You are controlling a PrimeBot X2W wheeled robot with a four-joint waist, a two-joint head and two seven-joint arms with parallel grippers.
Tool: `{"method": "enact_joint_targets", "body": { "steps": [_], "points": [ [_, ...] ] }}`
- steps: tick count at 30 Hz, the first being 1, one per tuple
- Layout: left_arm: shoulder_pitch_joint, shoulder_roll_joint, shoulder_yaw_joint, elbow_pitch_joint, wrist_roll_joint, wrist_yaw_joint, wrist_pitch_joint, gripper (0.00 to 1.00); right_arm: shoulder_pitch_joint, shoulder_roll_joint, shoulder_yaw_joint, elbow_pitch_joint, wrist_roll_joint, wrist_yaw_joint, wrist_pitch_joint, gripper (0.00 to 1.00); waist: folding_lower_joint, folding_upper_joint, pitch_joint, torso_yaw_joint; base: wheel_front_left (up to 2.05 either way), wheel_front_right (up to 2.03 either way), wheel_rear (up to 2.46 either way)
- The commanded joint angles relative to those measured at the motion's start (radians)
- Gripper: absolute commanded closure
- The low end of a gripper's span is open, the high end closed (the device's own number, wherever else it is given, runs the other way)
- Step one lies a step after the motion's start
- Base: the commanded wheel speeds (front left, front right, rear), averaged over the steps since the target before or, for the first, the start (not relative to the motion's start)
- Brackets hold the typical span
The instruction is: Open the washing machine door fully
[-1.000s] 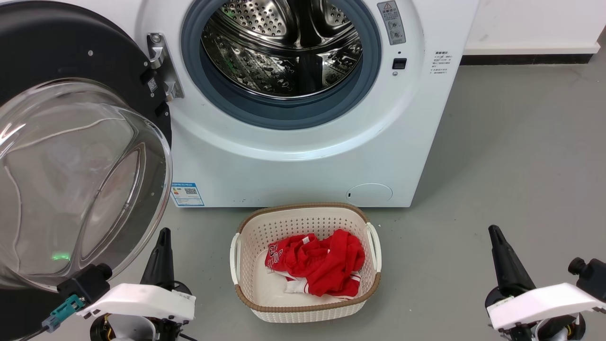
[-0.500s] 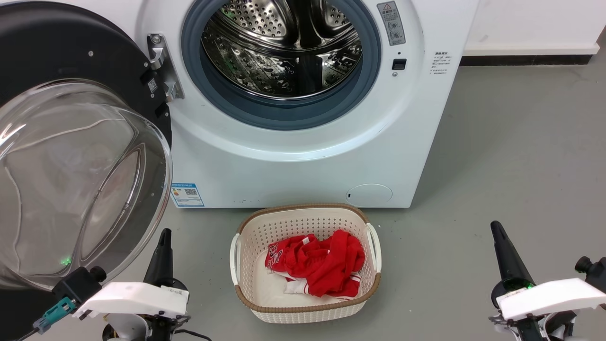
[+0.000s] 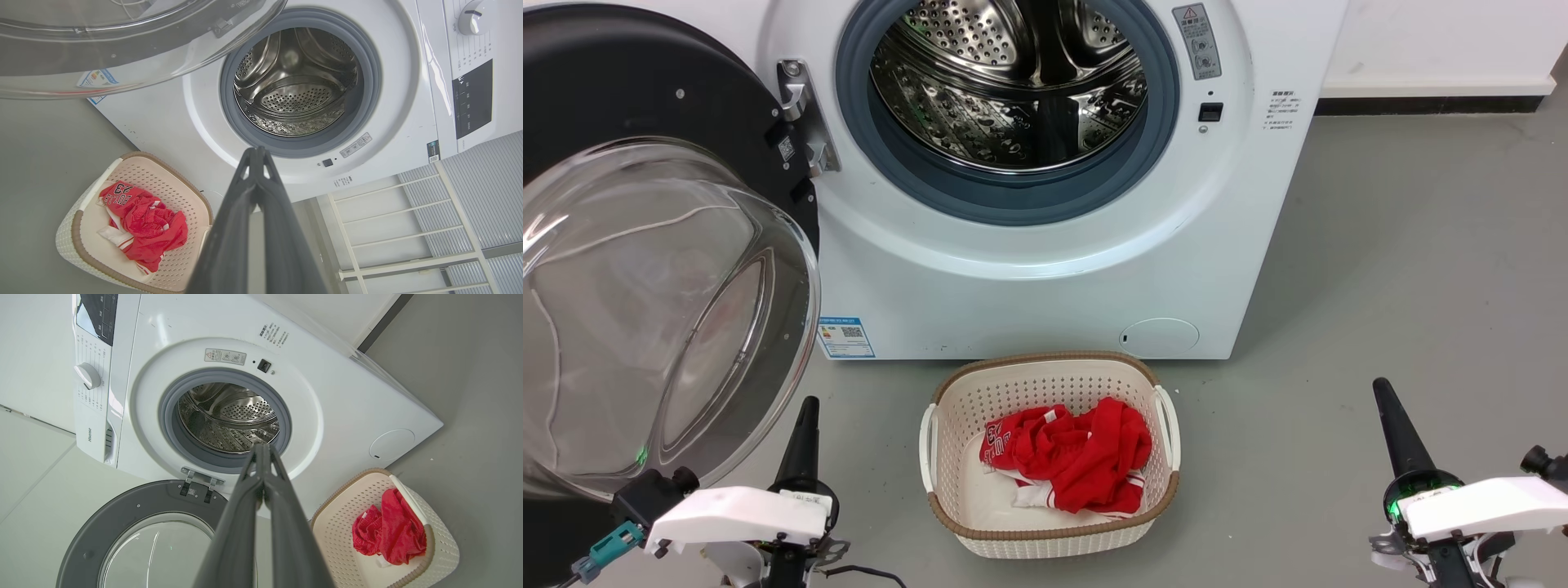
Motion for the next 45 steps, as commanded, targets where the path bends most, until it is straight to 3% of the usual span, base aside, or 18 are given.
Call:
{"method": "enact_joint_targets", "body": {
  "steps": [1,45],
  "points": [
    [-0.028,-0.001,0.007,-0.004,-0.022,-0.008,0.005,1.0,-0.021,-0.007,-0.003,-0.003,0.025,0.0,0.002,1.0,-0.0001,0.0,0.0,0.0,0.0,0.0,0.0],
    [-0.038,-0.026,0.058,0.036,-0.397,-0.048,0.106,1.0,-0.063,0.0,-0.034,0.072,0.419,0.0,0.059,1.0,-0.0001,0.0,-0.007,-0.002,0.0,0.0,0.0]
  ]
}}
